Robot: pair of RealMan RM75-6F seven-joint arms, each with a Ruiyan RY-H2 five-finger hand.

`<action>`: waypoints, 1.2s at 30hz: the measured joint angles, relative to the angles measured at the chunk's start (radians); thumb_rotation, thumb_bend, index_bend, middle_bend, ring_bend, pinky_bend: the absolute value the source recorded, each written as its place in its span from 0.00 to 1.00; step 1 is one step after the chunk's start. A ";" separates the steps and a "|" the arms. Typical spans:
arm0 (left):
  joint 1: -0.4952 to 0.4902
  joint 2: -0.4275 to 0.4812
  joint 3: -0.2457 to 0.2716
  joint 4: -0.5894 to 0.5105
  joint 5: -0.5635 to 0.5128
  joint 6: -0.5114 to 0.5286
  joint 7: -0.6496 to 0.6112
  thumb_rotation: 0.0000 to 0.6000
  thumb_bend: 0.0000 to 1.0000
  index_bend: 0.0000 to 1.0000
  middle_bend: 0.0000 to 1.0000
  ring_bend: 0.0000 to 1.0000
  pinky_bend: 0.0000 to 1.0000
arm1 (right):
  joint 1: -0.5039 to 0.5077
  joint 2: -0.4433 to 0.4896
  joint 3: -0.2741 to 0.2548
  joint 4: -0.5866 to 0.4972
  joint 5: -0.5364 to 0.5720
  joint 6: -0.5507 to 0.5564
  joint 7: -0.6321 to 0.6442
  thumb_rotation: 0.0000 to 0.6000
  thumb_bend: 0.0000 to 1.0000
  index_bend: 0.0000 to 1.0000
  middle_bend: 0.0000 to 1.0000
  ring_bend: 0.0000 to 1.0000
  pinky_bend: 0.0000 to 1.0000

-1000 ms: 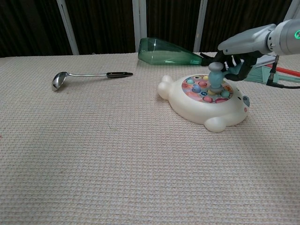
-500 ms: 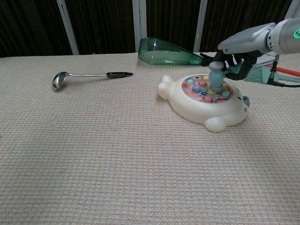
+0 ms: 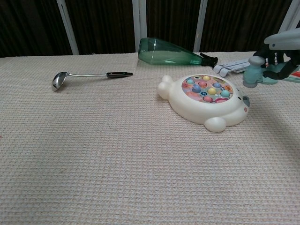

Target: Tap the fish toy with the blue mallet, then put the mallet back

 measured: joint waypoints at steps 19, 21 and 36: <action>0.033 0.035 0.022 -0.092 0.037 0.050 0.067 1.00 0.04 0.15 0.11 0.00 0.00 | -0.154 -0.200 -0.047 0.438 -0.248 0.003 0.455 1.00 0.79 0.73 0.71 0.54 0.58; 0.033 0.035 0.022 -0.093 0.036 0.050 0.069 1.00 0.04 0.15 0.11 0.00 0.00 | -0.159 -0.210 -0.049 0.460 -0.260 -0.005 0.479 1.00 0.78 0.70 0.69 0.52 0.56; 0.029 0.037 0.018 -0.101 0.026 0.038 0.083 1.00 0.04 0.15 0.11 0.00 0.00 | -0.183 -0.241 -0.050 0.544 -0.314 -0.053 0.591 1.00 0.64 0.52 0.54 0.37 0.45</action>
